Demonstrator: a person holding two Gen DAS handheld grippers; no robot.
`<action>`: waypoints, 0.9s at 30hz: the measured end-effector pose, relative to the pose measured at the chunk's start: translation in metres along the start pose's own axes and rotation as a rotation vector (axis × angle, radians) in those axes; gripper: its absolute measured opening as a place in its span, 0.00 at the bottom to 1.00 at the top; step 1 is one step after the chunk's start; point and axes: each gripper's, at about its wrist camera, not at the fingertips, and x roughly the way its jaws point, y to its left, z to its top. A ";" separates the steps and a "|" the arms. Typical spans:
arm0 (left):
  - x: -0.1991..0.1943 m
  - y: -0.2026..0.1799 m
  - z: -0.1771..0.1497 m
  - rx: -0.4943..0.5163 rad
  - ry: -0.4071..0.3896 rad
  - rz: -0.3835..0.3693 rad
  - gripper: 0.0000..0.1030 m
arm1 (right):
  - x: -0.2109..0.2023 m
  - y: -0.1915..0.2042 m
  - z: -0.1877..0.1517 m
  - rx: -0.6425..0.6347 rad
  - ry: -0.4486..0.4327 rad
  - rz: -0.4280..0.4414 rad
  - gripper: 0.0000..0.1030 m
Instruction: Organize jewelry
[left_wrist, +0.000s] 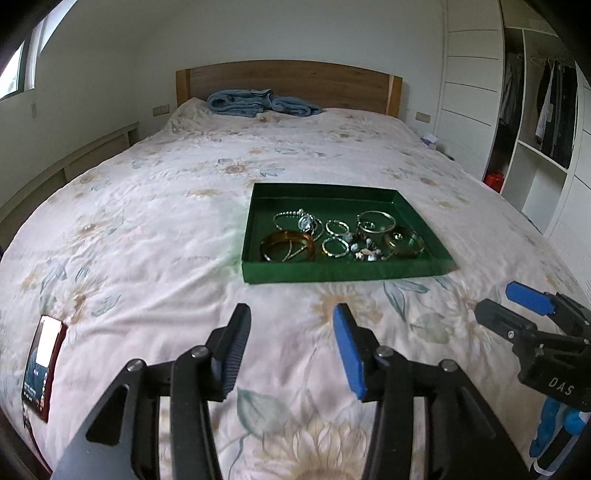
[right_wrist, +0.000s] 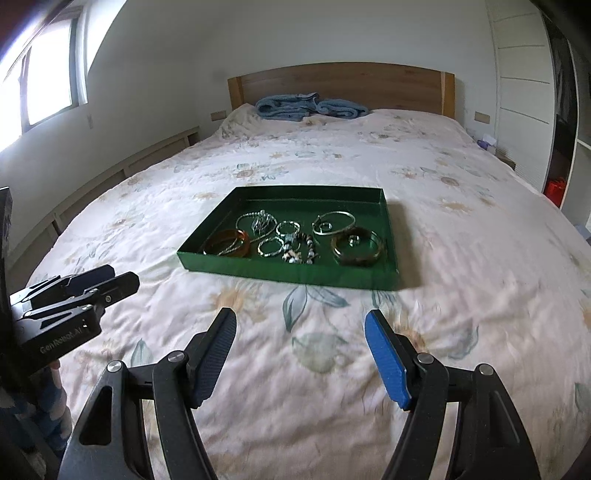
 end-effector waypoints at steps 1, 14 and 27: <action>-0.002 0.000 -0.002 -0.001 0.000 0.000 0.44 | -0.002 0.001 -0.003 0.003 0.001 0.001 0.69; -0.024 0.002 -0.021 0.002 0.020 -0.007 0.45 | -0.022 -0.001 -0.031 0.028 0.008 -0.008 0.69; -0.045 0.001 -0.031 -0.006 -0.003 0.007 0.46 | -0.044 -0.007 -0.043 0.060 -0.016 -0.027 0.69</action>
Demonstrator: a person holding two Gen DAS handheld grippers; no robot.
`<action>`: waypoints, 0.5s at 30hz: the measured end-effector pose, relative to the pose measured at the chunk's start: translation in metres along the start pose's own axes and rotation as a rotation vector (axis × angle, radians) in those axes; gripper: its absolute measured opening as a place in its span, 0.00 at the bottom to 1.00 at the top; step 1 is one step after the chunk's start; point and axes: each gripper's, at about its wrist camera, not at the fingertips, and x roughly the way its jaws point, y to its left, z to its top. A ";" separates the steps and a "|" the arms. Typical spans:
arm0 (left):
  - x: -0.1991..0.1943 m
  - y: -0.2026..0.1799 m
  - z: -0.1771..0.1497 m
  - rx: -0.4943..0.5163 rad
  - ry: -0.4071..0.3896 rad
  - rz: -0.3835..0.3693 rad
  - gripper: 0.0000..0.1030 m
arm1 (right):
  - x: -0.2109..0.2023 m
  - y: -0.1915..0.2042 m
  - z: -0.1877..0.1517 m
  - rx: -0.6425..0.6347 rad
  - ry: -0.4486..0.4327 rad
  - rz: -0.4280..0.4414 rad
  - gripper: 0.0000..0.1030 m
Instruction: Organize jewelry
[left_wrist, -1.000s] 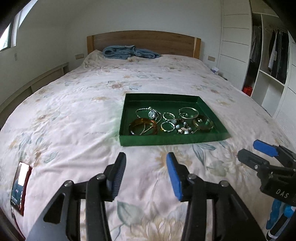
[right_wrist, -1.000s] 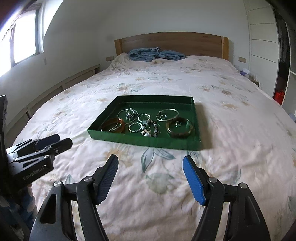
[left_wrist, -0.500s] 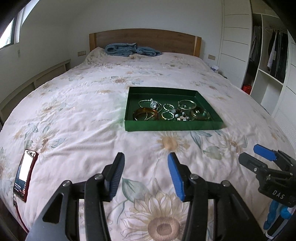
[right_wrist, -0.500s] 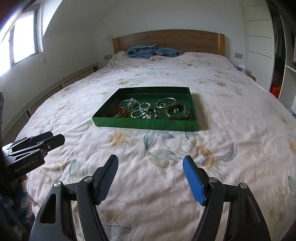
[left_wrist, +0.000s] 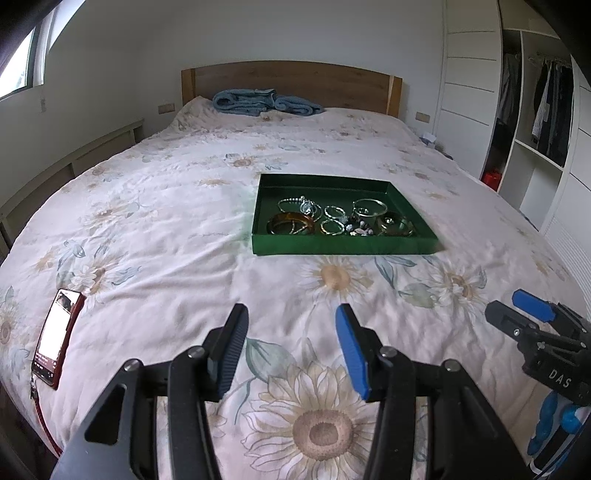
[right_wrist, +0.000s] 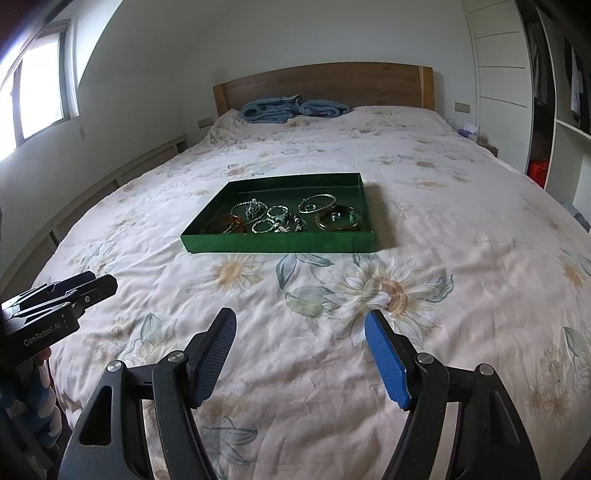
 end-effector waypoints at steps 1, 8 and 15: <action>-0.002 0.000 0.000 0.001 -0.004 0.004 0.46 | -0.001 0.001 -0.001 -0.003 -0.002 0.001 0.69; -0.014 -0.003 -0.007 0.013 -0.040 0.044 0.46 | -0.011 0.008 -0.007 -0.013 -0.014 0.007 0.69; -0.026 -0.004 -0.008 0.016 -0.068 0.056 0.46 | -0.020 0.013 -0.010 -0.028 -0.033 -0.003 0.75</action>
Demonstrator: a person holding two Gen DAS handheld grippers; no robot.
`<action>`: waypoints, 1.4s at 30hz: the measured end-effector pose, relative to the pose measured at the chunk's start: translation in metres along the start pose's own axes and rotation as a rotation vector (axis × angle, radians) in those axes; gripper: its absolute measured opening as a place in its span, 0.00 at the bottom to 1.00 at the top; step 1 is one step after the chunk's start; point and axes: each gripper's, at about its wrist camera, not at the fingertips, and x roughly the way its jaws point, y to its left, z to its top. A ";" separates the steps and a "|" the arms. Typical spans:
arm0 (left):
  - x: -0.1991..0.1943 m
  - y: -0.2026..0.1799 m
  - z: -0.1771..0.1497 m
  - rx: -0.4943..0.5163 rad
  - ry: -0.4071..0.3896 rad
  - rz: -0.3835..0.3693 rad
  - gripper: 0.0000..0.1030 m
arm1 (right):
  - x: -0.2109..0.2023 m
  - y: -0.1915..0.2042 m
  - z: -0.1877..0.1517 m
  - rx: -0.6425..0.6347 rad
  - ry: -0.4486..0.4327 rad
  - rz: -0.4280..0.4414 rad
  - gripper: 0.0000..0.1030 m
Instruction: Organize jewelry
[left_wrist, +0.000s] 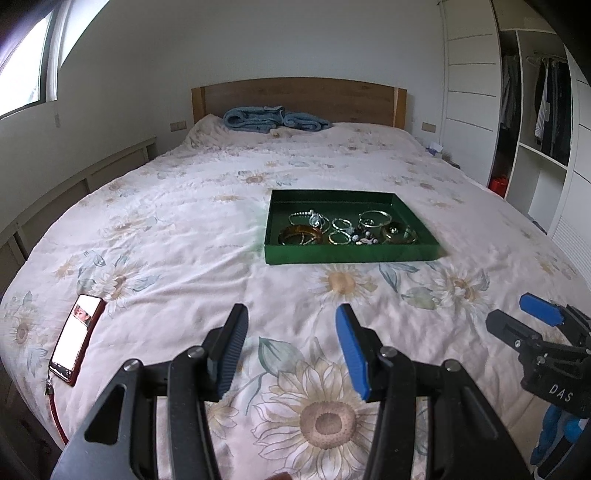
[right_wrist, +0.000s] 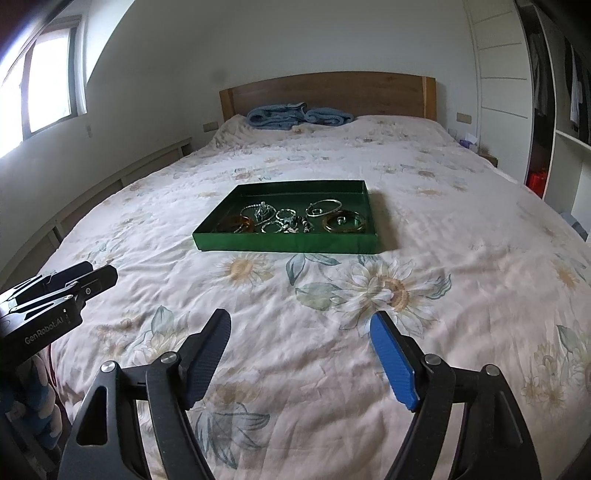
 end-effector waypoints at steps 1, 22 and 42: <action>-0.002 0.000 0.000 0.001 -0.005 0.001 0.46 | -0.001 0.001 0.000 -0.002 -0.004 0.000 0.75; -0.037 -0.003 -0.002 0.013 -0.083 0.044 0.88 | -0.033 0.002 -0.001 -0.029 -0.099 -0.075 1.00; -0.053 0.000 -0.005 0.006 -0.092 0.034 0.89 | -0.053 -0.001 -0.002 -0.019 -0.127 -0.083 1.00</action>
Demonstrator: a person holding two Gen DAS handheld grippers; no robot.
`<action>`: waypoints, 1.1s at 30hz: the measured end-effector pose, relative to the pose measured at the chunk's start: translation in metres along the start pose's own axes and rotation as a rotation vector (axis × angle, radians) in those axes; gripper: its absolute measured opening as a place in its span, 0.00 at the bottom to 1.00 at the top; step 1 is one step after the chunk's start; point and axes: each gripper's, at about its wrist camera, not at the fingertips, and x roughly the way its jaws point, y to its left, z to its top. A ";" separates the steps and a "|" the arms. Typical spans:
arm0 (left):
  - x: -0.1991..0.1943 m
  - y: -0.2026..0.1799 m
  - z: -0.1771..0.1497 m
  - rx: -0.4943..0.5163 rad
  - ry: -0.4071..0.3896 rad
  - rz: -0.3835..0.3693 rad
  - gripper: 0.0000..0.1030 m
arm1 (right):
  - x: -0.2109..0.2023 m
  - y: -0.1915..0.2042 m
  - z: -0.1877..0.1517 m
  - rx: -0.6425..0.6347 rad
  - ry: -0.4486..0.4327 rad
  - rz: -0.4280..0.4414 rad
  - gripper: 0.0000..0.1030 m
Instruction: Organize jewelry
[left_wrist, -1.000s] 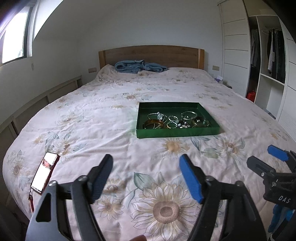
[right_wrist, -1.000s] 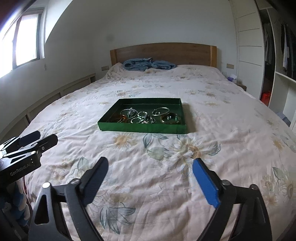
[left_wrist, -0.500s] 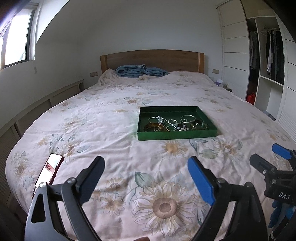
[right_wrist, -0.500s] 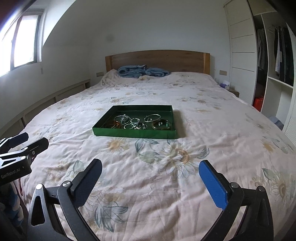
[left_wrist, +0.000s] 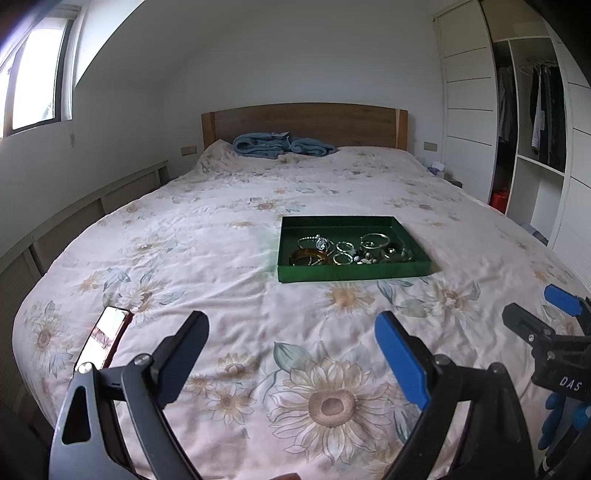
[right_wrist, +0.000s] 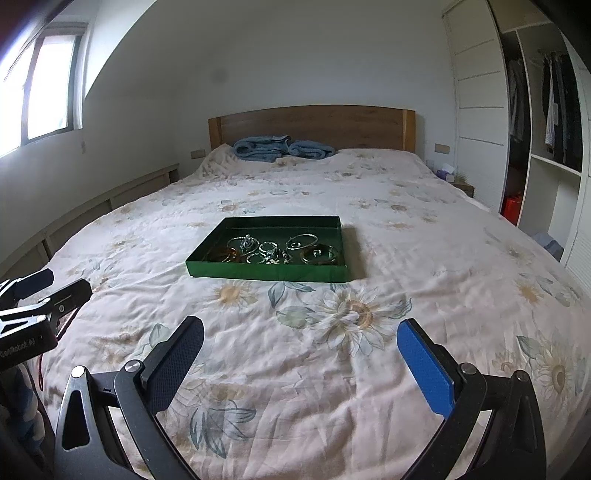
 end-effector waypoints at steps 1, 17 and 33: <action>0.000 0.000 0.000 0.000 0.002 -0.001 0.89 | 0.000 0.000 0.000 -0.003 0.000 0.001 1.00; 0.022 -0.005 -0.007 0.015 0.042 0.002 0.89 | 0.017 -0.005 -0.003 0.012 0.026 0.009 1.00; 0.038 -0.012 -0.014 0.024 0.067 -0.007 0.89 | 0.040 -0.012 -0.014 0.038 0.071 0.013 1.00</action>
